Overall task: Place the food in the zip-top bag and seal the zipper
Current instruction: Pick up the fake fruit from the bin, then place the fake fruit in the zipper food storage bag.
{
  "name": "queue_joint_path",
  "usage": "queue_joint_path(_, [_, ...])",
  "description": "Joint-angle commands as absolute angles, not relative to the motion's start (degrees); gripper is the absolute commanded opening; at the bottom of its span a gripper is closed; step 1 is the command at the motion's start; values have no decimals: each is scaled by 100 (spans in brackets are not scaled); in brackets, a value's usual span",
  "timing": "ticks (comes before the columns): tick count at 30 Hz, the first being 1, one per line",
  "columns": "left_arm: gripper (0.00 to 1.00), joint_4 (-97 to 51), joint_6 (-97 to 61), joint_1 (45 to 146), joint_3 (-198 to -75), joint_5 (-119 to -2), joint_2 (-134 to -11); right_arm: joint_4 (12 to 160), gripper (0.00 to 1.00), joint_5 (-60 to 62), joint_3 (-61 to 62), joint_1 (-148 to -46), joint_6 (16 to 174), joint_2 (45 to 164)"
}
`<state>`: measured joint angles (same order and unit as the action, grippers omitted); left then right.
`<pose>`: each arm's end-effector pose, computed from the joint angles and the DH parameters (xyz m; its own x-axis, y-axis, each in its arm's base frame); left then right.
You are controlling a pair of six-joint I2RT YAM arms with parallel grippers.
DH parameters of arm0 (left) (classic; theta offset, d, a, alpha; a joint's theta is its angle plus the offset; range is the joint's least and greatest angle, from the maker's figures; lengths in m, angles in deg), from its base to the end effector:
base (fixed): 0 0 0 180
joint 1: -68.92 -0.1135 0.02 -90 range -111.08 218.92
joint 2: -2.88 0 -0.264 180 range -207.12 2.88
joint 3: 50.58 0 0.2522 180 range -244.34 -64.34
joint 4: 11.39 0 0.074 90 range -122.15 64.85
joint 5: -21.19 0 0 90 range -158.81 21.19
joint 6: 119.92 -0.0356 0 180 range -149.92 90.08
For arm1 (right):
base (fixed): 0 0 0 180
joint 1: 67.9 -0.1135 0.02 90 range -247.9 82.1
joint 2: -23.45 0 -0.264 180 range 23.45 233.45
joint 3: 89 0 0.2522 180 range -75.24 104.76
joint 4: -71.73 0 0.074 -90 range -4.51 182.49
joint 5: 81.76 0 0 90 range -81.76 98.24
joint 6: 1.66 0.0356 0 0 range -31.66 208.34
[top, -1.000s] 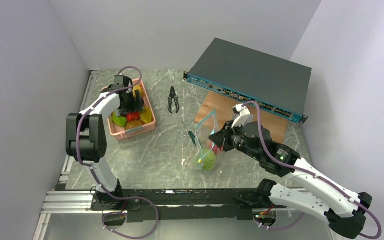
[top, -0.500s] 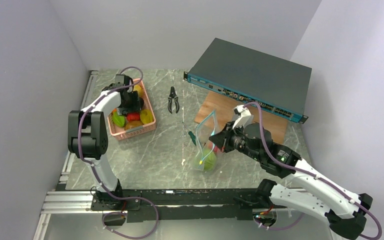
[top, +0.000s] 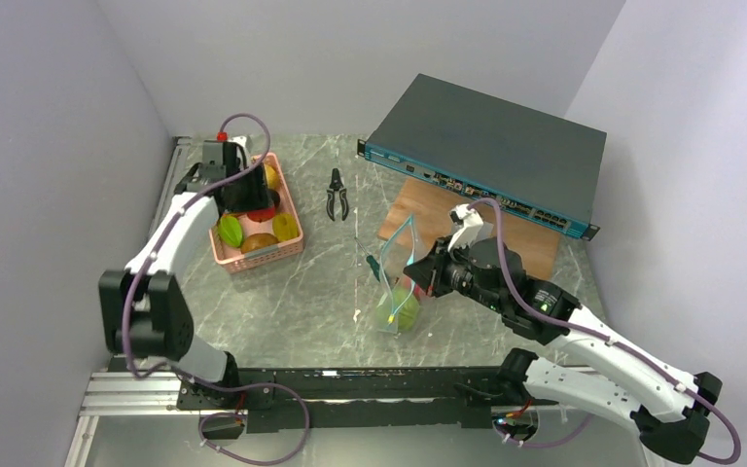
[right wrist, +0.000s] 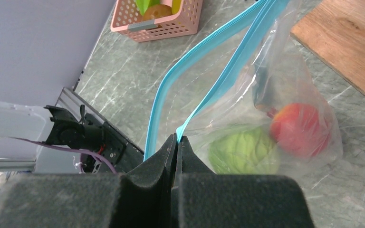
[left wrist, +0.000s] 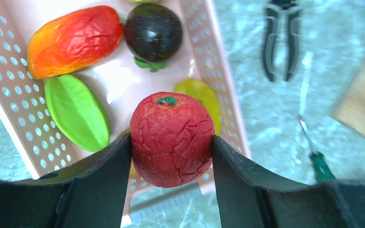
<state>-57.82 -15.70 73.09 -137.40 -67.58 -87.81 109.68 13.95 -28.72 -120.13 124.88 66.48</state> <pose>0.3438 -0.0258 0.2761 -0.7651 -0.1905 -0.6151 -0.1048 0.9793 -0.1729 0.1071 0.1324 0.3298 -0.6083 0.1822 -0.7725 -0.4572 0.7151 0.5287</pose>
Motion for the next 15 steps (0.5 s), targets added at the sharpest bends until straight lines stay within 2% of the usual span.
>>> queue_joint_path(1, [49,-5036,-1834,7347,-13079,-5547,-7554,10798,0,1417,-2688,-12035,12376,6868])
queue_joint_path(8, [44,-3467,-2004,7665,-12183,-3319,-6200,10503,0,1303,-2680,-12032,12349,7157])
queue_joint_path(15, [42,-2320,-2121,8428,-11694,-2037,-5552,10206,0,1006,-2511,-12041,12398,7521])
